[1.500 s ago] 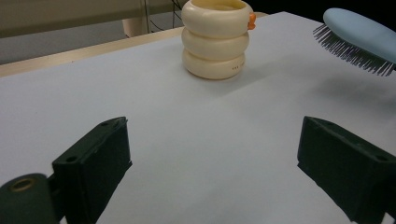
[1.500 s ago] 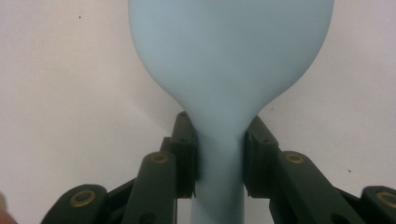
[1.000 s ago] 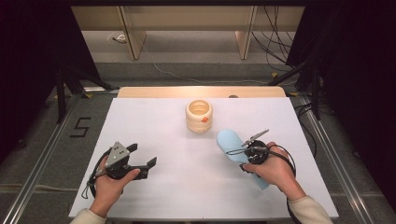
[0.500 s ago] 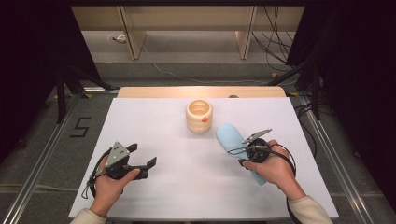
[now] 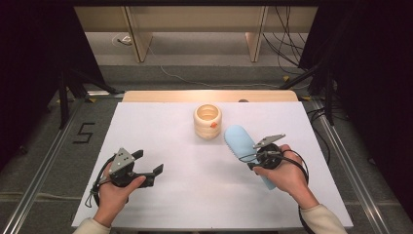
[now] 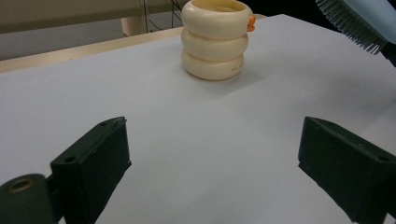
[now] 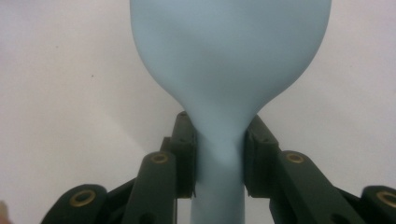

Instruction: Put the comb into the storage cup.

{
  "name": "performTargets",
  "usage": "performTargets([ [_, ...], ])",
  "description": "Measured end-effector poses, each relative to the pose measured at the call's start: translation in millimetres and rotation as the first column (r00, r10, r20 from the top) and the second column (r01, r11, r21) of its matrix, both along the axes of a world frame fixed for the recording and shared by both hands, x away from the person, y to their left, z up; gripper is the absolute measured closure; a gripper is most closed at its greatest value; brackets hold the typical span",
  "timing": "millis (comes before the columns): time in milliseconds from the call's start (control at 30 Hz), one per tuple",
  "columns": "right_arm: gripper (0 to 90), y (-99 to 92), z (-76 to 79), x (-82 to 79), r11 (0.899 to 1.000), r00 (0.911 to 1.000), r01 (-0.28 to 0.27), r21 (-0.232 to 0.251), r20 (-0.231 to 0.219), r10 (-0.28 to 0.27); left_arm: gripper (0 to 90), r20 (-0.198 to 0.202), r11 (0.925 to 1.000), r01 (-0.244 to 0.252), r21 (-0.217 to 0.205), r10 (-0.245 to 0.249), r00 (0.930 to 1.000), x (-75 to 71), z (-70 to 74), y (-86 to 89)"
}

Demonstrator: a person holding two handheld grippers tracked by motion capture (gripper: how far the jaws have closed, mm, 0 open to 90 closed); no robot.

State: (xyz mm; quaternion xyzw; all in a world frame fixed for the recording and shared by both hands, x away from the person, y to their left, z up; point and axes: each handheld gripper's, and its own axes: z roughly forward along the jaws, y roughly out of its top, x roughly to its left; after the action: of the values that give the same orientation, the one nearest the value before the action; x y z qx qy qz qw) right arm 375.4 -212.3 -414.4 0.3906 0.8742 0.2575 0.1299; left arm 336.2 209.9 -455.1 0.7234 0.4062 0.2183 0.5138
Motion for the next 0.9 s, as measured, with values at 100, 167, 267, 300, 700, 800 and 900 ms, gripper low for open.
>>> performTargets([
  [100, 70.4, -0.5, 0.4, 0.6, 1.000, 0.9998, -0.007, 0.011, 0.020, 0.007, 7.0, -0.001, 1.0000, -0.001, -0.004, 0.001, 1.0000, 0.0, 0.5, 0.5],
  [167, 70.4, -0.6, 0.4, 0.8, 1.000, 0.9997, -0.009, 0.014, 0.024, 0.009, 6.7, 0.003, 1.0000, -0.003, -0.007, 0.003, 1.0000, 0.1, 0.5, 0.9],
  [267, 70.4, -0.3, 1.2, 0.9, 1.000, 0.9987, -0.017, 0.022, 0.048, 0.016, 6.6, 0.004, 1.0000, -0.001, -0.002, 0.001, 1.0000, 0.0, 0.5, 0.7],
  [300, 70.4, -0.3, 1.2, 0.9, 1.000, 0.9987, -0.017, 0.022, 0.048, 0.016, 6.5, 0.004, 1.0000, -0.001, -0.002, 0.001, 1.0000, 0.0, 0.5, 0.7],
  [700, 70.4, 0.9, 3.2, 0.7, 0.999, 0.9950, -0.041, 0.035, 0.092, 0.037, 0.0, 0.012, 0.9998, -0.007, -0.018, 0.007, 0.9999, 0.2, 1.2, 0.7],
  [800, 70.4, 1.4, 4.3, 0.5, 0.998, 0.9929, -0.043, 0.045, 0.113, 0.038, 0.0, 0.017, 0.9996, -0.026, -0.010, 0.026, 0.9995, 0.3, 2.0, 1.2],
  [900, 70.4, 1.9, 4.7, 0.4, 0.998, 0.9917, -0.043, 0.053, 0.124, 0.036, 0.0, 0.016, 0.9996, -0.026, -0.009, 0.026, 0.9995, -0.1, 1.9, 1.6],
])
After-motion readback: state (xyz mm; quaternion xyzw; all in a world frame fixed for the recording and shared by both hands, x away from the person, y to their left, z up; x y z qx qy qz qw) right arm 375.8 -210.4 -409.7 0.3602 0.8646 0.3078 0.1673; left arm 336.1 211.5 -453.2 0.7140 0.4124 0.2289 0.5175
